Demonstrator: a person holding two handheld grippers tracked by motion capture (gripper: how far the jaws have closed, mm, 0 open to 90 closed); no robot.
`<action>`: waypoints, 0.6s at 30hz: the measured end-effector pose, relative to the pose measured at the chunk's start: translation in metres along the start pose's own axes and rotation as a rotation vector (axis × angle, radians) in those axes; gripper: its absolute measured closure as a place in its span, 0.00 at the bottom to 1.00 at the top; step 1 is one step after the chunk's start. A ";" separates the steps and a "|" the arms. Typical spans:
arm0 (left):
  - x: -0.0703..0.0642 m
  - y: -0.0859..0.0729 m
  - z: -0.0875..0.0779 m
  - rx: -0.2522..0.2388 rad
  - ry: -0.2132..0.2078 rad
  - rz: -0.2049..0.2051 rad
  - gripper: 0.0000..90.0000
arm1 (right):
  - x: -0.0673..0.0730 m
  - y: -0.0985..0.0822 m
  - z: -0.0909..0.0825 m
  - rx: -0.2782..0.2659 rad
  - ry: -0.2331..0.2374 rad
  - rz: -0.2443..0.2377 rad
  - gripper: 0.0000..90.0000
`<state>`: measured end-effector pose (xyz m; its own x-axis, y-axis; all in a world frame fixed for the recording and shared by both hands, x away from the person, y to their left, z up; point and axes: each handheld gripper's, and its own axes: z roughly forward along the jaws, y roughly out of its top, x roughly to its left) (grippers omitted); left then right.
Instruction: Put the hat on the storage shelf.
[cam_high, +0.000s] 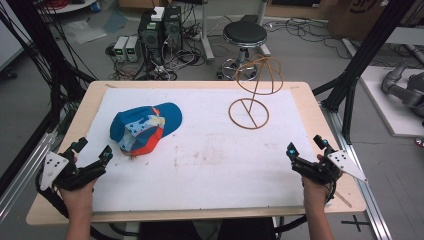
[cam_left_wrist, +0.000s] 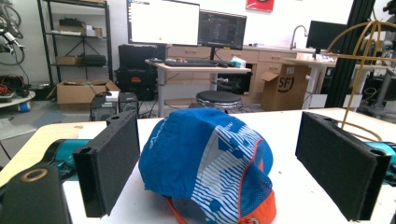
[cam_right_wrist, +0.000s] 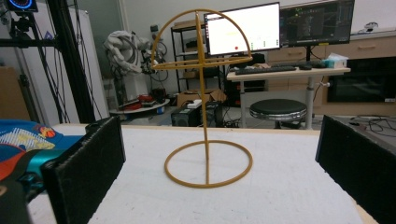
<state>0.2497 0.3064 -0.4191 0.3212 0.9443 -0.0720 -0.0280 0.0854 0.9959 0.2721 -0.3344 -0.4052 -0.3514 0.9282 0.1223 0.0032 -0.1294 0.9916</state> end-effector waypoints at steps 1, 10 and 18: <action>0.001 -0.001 0.001 0.002 0.003 -0.005 0.16 | -0.001 0.000 -0.001 0.003 -0.005 0.000 0.01; -0.002 0.004 0.012 -0.006 -0.013 0.022 0.14 | -0.012 0.007 -0.021 -0.032 -0.011 0.029 0.01; 0.006 0.012 0.016 0.013 -0.052 0.073 0.14 | -0.005 0.003 -0.017 -0.016 0.031 -0.003 0.01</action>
<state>0.2663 0.3082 -0.4072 0.3678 0.9299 0.0039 -0.0411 0.0120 0.9991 0.2580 -0.3449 -0.4037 -0.3799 0.9175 0.1177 -0.0124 -0.1323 0.9911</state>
